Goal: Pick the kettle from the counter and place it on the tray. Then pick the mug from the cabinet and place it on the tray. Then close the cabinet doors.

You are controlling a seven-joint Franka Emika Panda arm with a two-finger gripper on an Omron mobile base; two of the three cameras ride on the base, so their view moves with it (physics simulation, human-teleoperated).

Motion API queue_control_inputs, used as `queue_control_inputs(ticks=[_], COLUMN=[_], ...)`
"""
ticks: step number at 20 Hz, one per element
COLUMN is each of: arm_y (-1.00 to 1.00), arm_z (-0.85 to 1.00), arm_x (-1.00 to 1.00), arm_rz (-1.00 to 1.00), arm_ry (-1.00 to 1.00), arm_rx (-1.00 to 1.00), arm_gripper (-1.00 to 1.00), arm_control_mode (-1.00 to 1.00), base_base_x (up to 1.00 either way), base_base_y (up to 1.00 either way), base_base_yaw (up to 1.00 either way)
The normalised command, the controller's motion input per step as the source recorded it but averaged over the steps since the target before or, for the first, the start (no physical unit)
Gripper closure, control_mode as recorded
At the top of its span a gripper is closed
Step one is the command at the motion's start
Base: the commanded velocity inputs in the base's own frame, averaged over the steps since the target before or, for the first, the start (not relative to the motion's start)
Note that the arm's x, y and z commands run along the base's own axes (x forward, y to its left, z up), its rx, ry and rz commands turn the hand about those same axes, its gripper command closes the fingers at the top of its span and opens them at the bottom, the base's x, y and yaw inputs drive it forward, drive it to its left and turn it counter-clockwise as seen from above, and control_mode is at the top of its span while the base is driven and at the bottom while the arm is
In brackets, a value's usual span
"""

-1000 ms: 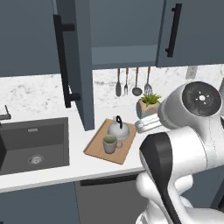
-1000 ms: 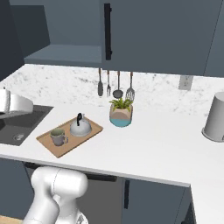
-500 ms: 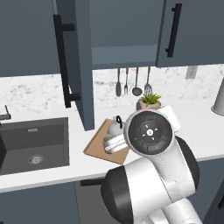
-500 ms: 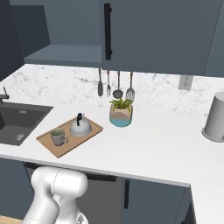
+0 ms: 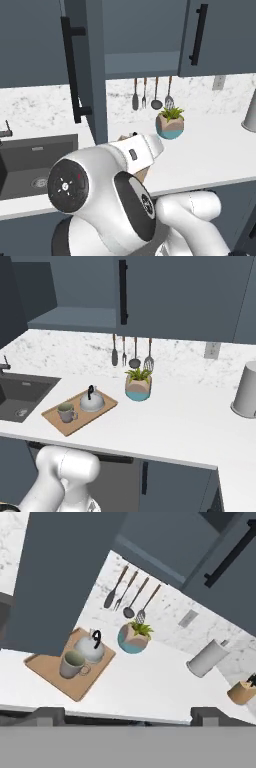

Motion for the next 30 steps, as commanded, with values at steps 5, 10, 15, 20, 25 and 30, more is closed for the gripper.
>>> queue_control_inputs(ticks=[5,10,15,20,25,30], arm_y=[0.77,0.69,0.65,0.63,0.26,0.17], arm_z=[0.0,0.0,0.0,0.0,0.0,0.0], arm_x=[0.0,0.04,0.33,0.47,0.95,1.0], arm_rz=[-0.13,-0.13,-0.14,-0.13,-0.07,-0.03], arm_ry=[-0.31,-0.27,-0.2,-0.14,-0.01,0.0], arm_rx=[-0.11,-0.08,-0.05,-0.05,0.0,0.0], arm_gripper=[-1.0,-1.0,-1.0,-1.0,-1.0,-1.0], arm_control_mode=[-1.0,-1.0,-1.0,-1.0,-1.0,-1.0], base_base_x=[0.0,0.0,0.0,0.0,0.0,0.0], base_base_y=[0.0,0.0,0.0,0.0,0.0,0.0], base_base_yaw=[0.0,0.0,0.0,0.0,0.0,0.0])
